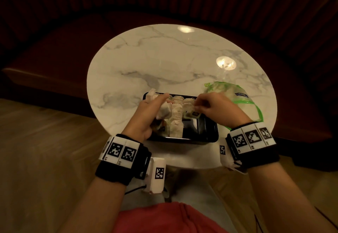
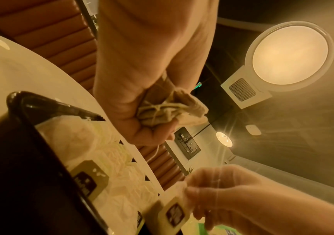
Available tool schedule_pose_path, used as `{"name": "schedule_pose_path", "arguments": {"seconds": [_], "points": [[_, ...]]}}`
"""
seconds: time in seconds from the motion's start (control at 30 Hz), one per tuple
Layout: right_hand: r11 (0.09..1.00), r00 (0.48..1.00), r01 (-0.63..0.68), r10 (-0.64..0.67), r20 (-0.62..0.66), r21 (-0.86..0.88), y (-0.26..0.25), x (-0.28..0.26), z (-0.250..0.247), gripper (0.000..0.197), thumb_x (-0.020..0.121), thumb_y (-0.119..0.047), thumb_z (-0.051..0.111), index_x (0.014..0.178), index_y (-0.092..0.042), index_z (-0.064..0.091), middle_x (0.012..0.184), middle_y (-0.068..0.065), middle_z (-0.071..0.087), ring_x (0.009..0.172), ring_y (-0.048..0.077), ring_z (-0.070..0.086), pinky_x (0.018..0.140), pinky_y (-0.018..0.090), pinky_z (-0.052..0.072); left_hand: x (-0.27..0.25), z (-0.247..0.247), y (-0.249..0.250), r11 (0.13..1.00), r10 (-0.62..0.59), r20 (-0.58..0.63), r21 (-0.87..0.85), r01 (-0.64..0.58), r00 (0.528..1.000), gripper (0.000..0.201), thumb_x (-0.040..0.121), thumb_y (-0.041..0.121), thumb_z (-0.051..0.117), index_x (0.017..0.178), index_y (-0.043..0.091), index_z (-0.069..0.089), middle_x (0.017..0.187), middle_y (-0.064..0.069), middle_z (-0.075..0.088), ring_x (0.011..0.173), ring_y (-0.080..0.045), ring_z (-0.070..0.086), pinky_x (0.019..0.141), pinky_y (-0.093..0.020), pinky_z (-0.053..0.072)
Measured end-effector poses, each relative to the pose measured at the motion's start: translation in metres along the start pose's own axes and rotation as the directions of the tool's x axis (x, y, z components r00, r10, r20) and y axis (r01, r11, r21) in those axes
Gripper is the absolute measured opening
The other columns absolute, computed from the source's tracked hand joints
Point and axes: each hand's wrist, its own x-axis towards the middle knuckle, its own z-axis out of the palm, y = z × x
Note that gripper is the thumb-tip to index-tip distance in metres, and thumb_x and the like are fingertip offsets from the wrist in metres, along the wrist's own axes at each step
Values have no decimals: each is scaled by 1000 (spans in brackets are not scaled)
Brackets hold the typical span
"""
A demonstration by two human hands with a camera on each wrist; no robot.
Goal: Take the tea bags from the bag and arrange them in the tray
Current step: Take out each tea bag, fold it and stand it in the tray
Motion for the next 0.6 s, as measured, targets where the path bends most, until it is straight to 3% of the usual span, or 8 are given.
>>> {"name": "schedule_pose_path", "arguments": {"seconds": [0.07,0.13,0.2,0.3,0.43,0.53,0.6], "points": [[997,996,4,4,94,-82,-1,5,5,15,93,-13,61,104,-12,71,91,-1,66,87,13,60,65,8,35,2,-2,1,998,-43,-22,-46,41,999,37,86,38,69,107,8,68,83,-6,69,57,-13,60,46,-18,42],[988,989,12,11,150,-152,-4,12,10,17,92,-12,61,105,-10,72,101,5,69,94,17,62,74,15,39,1,-3,3,995,-63,-12,-73,61,998,24,87,37,68,99,16,65,69,0,67,57,-13,61,43,-16,41],[981,987,15,17,159,-194,-6,20,14,17,91,-10,63,103,-9,74,106,9,68,98,21,62,77,21,40,0,-5,5,992,-70,22,-101,72,997,16,90,35,65,91,19,63,65,1,67,57,-13,63,45,-18,44],[976,984,-39,75,163,-214,-5,35,24,17,88,-7,63,101,-7,74,107,11,68,99,24,63,80,27,47,0,-7,6,980,-88,75,-170,99,993,19,92,32,63,99,15,62,68,-3,69,53,-14,65,48,-22,52],[976,985,-130,146,87,-174,5,50,36,15,88,-8,62,101,-9,71,111,15,64,99,28,63,86,32,51,1,-6,5,962,-111,120,-235,137,987,19,92,30,61,100,12,60,71,-6,70,59,-17,68,54,-29,58],[977,983,-168,177,55,-130,9,51,40,14,88,-7,62,98,-11,70,111,15,63,96,28,63,86,33,52,1,-6,5,952,-98,126,-276,130,987,19,91,22,61,107,11,58,87,-11,68,68,-21,70,55,-32,58],[981,985,-169,172,26,-100,8,49,37,15,89,-4,60,98,-9,71,109,14,65,97,26,63,85,31,51,2,-6,6,947,-84,138,-296,122,987,13,91,14,60,103,11,57,96,-14,65,74,-23,70,54,-33,57]]}}
